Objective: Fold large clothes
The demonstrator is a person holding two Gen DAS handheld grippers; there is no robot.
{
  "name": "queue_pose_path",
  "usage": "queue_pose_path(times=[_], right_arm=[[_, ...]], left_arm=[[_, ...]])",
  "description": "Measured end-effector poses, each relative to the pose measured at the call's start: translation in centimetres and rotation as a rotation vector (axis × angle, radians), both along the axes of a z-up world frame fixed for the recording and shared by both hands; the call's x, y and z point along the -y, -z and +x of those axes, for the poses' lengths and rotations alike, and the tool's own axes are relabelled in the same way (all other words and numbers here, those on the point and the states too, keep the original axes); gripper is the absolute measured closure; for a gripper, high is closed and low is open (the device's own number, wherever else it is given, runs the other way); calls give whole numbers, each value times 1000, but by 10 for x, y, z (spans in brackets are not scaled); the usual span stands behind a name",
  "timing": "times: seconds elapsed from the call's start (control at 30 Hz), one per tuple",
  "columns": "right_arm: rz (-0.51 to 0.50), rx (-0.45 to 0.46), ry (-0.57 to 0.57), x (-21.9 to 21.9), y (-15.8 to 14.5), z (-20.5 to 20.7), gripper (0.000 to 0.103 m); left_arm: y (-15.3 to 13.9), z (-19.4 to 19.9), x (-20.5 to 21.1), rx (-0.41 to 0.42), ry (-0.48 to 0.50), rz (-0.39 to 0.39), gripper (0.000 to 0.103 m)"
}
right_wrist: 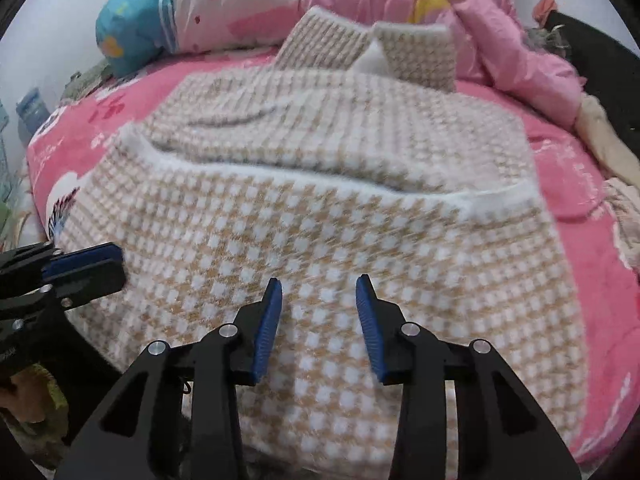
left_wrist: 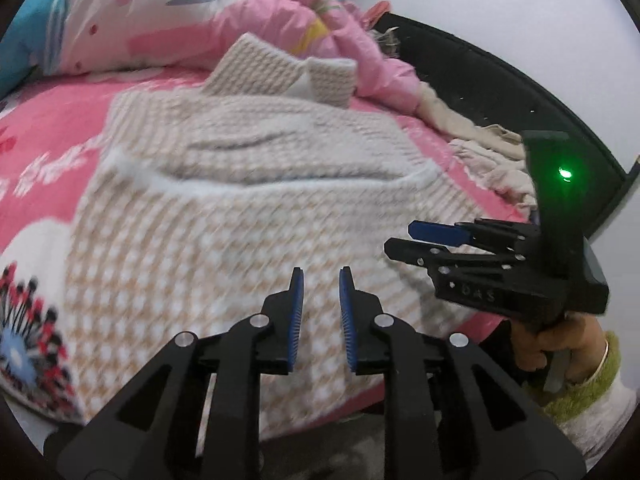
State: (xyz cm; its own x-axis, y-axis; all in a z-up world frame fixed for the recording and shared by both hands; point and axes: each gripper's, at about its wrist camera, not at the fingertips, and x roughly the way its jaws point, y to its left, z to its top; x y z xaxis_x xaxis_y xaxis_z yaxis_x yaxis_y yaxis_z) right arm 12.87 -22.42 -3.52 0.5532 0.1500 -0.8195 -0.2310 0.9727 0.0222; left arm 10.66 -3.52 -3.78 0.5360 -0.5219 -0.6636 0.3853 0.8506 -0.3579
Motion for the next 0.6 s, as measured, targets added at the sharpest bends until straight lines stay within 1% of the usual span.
queue_pose_path(times=[0.07,0.1,0.13,0.17,0.2,0.23,0.27,0.33,0.37,0.4,0.47,0.5,0.53,0.57,0.6], right_arm=[[-4,13,33,6,-2,3,65],[-14,-1,53,10,4,7,65],[-26,-25,60,14,17,25,65],[-29,-54,57,16,32,31,64],[-2,-64,58,20,43,35,63],[17,-70,62,20,46,40,62],[34,-79,67,23,42,41,62],[44,-79,79,27,28,39,62],[36,-67,82,29,22,36,62],[27,-42,86,32,13,31,62],[20,-19,108,40,9,28,59],[9,-23,130,46,12,29,58],[3,-35,147,51,18,32,57],[-12,-67,164,57,33,38,57],[-8,-77,161,60,43,40,56]], left_arm=[[0,7,10,5,22,-2,86],[3,12,17,4,36,3,85],[11,17,23,-10,43,20,84],[22,23,30,-32,38,53,84],[31,26,32,-44,29,75,82],[38,28,32,-46,20,75,82],[38,26,29,-39,15,55,82],[28,24,27,-42,8,50,82],[23,22,25,-37,-2,56,82],[16,18,21,-14,-17,68,82],[5,14,13,39,-58,94,81],[4,16,11,43,-78,114,80],[7,21,7,28,-108,150,78],[17,31,4,-15,-138,187,78],[28,39,1,-61,-138,183,77]])
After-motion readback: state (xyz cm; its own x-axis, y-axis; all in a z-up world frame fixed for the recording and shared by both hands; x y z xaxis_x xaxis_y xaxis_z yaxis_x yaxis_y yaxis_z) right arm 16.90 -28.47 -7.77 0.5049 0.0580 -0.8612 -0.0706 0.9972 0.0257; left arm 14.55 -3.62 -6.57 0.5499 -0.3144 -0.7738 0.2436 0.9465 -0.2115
